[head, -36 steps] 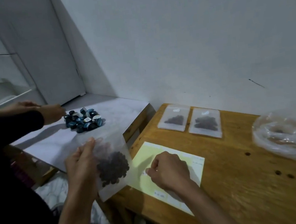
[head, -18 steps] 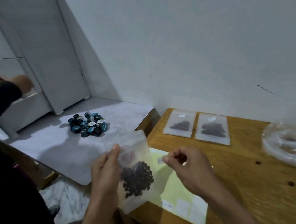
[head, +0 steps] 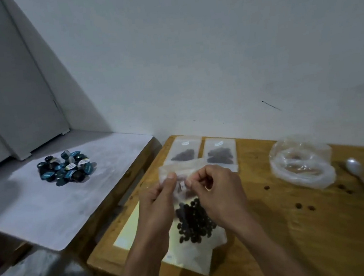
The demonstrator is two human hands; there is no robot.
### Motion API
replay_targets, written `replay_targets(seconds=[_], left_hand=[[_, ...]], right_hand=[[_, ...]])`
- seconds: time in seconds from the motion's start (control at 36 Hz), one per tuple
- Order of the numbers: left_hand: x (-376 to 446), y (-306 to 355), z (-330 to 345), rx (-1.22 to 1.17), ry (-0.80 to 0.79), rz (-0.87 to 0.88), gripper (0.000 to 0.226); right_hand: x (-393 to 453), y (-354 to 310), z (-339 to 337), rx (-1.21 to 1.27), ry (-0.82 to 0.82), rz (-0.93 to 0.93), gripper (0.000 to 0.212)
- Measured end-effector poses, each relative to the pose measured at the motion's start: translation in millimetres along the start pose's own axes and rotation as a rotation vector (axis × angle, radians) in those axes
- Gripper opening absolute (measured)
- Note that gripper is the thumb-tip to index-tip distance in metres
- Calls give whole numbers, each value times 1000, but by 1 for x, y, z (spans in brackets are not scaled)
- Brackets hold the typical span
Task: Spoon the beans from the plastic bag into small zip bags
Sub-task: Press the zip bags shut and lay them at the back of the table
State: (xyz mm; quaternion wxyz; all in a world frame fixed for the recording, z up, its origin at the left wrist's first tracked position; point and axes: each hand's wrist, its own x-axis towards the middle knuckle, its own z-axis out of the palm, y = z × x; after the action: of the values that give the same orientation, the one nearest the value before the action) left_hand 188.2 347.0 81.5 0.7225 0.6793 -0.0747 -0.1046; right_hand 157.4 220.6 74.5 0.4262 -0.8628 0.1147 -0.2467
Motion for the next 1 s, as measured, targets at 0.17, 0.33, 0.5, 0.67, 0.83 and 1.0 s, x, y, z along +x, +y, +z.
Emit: replay_targets(seconds=[0.17, 0.33, 0.5, 0.67, 0.83, 1.0], left_hand=[[6, -6, 14, 120, -78, 81, 18], [15, -12, 25, 70, -78, 58, 14], [35, -20, 36, 88, -124, 30, 15], [62, -26, 37, 191, -160, -27, 35], [109, -27, 40, 166, -22, -9, 45], [162, -19, 47, 304, -36, 67, 60]], right_hand=[[1, 12, -11, -61, 93, -11, 14], [-3, 24, -22, 185, 91, 305, 68], [12, 42, -18, 563, 40, 386, 33], [42, 53, -9, 567, 182, 457, 27], [66, 61, -4, 446, 7, 462, 61], [109, 67, 5, 328, 118, 418, 63]])
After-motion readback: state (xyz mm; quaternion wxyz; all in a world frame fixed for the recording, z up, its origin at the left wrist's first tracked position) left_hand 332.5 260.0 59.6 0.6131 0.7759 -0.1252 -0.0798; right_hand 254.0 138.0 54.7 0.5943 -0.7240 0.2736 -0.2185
